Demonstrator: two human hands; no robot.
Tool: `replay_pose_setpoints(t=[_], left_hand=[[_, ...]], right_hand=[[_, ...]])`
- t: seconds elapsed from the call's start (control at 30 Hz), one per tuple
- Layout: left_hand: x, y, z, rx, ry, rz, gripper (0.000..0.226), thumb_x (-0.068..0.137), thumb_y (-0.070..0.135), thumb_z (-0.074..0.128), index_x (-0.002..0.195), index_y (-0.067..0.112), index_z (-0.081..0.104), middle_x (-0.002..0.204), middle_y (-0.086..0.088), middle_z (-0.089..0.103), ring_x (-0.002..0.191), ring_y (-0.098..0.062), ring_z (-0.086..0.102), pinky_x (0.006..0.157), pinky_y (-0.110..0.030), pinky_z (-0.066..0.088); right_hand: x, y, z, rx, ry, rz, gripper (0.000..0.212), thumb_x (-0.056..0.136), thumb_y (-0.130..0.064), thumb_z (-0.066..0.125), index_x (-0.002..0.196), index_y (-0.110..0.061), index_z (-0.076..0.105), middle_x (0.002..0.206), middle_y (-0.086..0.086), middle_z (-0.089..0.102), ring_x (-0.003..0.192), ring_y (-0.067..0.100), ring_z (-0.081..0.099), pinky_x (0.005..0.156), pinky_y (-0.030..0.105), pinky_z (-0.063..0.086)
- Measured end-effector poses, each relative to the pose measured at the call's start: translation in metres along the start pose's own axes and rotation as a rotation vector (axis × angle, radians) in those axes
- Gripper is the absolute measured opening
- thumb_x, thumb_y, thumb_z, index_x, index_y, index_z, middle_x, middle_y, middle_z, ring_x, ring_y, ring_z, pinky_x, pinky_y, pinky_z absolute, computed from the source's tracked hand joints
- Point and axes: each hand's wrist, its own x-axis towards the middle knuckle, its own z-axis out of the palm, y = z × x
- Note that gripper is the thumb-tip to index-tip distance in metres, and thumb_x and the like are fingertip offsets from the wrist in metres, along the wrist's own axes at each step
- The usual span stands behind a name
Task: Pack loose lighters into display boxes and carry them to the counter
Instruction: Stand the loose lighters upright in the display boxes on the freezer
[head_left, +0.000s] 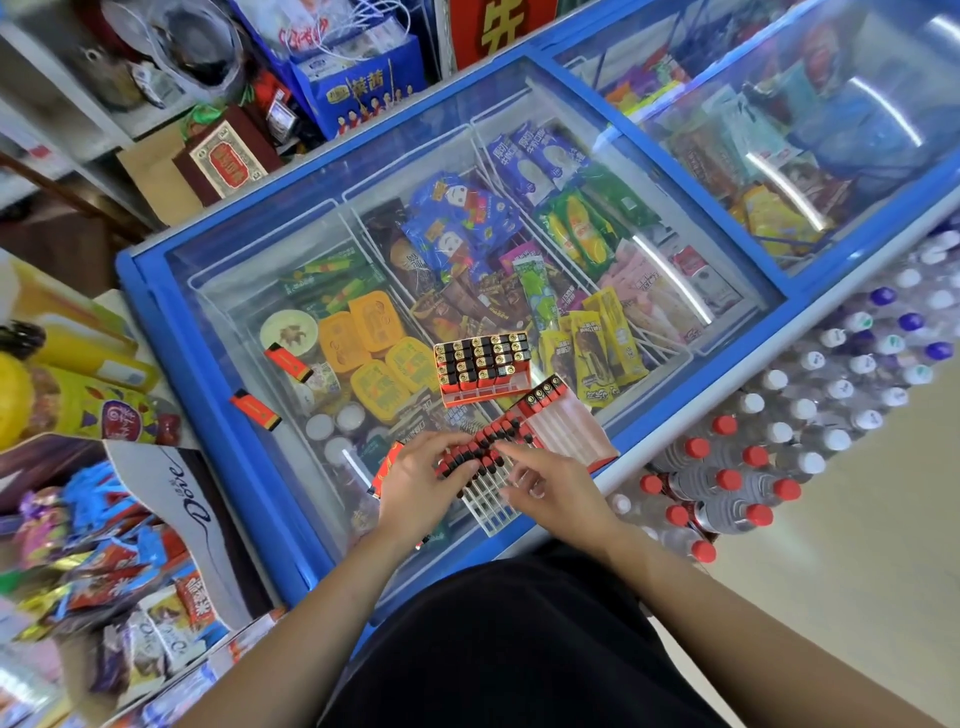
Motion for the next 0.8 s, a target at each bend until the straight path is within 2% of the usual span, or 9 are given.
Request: replay_pose_setpoints(t=[0.17,0.27,0.33,0.4,0.47,0.53,0.63,0.8], left_hand=[[0.014,0.001,-0.007,0.0,0.099,0.052,0.031,0.09,0.035,0.074,0.12,0.027,0.071,0.107,0.017,0.067,0.096,0.001,0.061,0.081,-0.025,0.056],[0.032,0.008,-0.013,0.08,0.205,0.119,0.034,0.09,0.028,0.074,0.123,0.023,0.07,0.112,0.008,0.066,0.101,-0.009,0.061,0.075,-0.025,0.054],[0.046,0.013,-0.016,0.15,0.235,0.148,0.037,0.089,0.026,0.075,0.126,0.021,0.068,0.121,0.003,0.063,0.112,-0.015,0.057,0.076,-0.025,0.05],[0.062,0.017,-0.02,0.207,0.203,0.149,0.046,0.09,0.028,0.075,0.134,0.022,0.063,0.135,0.0,0.057,0.126,-0.021,0.049,0.088,-0.028,0.044],[0.076,0.02,-0.023,0.263,0.136,0.144,0.06,0.091,0.037,0.073,0.146,0.026,0.052,0.148,0.0,0.048,0.137,-0.025,0.04,0.102,-0.037,0.04],[0.087,0.026,-0.024,0.294,0.073,0.12,0.074,0.089,0.047,0.071,0.154,0.033,0.038,0.157,0.004,0.038,0.143,-0.023,0.033,0.107,-0.043,0.038],[0.099,0.032,-0.019,0.304,0.002,0.093,0.082,0.087,0.056,0.069,0.157,0.037,0.029,0.16,0.01,0.035,0.145,-0.019,0.031,0.106,-0.043,0.042],[0.105,0.029,-0.01,0.278,0.057,0.067,0.066,0.087,0.056,0.069,0.146,0.035,0.048,0.141,0.011,0.051,0.129,-0.016,0.047,0.092,-0.04,0.053]], right_hand=[[0.013,-0.016,-0.017,-0.067,0.239,0.002,0.029,0.091,-0.028,0.071,0.12,-0.026,0.07,0.092,-0.019,0.062,0.082,0.002,0.06,0.08,0.028,0.055],[0.032,-0.024,-0.032,-0.145,0.392,-0.002,0.019,0.092,-0.027,0.07,0.11,-0.025,0.072,0.092,-0.019,0.057,0.082,-0.001,0.055,0.076,0.016,0.048],[0.048,-0.024,-0.041,-0.188,0.443,-0.025,0.015,0.092,-0.026,0.07,0.107,-0.026,0.072,0.091,-0.024,0.05,0.082,-0.002,0.049,0.073,0.009,0.039],[0.063,-0.022,-0.047,-0.246,0.445,-0.035,0.013,0.092,-0.03,0.072,0.104,-0.024,0.071,0.092,-0.021,0.051,0.088,0.004,0.049,0.072,0.014,0.039],[0.075,-0.019,-0.049,-0.308,0.425,-0.035,0.016,0.092,-0.029,0.072,0.105,-0.02,0.072,0.095,-0.01,0.058,0.094,0.013,0.052,0.074,0.023,0.04],[0.085,-0.02,-0.049,-0.361,0.395,-0.06,0.018,0.09,-0.023,0.073,0.106,-0.017,0.073,0.098,-0.003,0.062,0.096,0.017,0.054,0.078,0.027,0.04],[0.096,-0.021,-0.048,-0.453,0.332,-0.122,0.021,0.085,-0.017,0.076,0.106,-0.014,0.073,0.097,0.0,0.064,0.095,0.022,0.056,0.079,0.033,0.047],[0.101,-0.024,-0.04,-0.522,0.29,-0.169,0.024,0.082,-0.012,0.079,0.105,-0.01,0.071,0.1,0.003,0.065,0.094,0.024,0.056,0.077,0.034,0.049]])
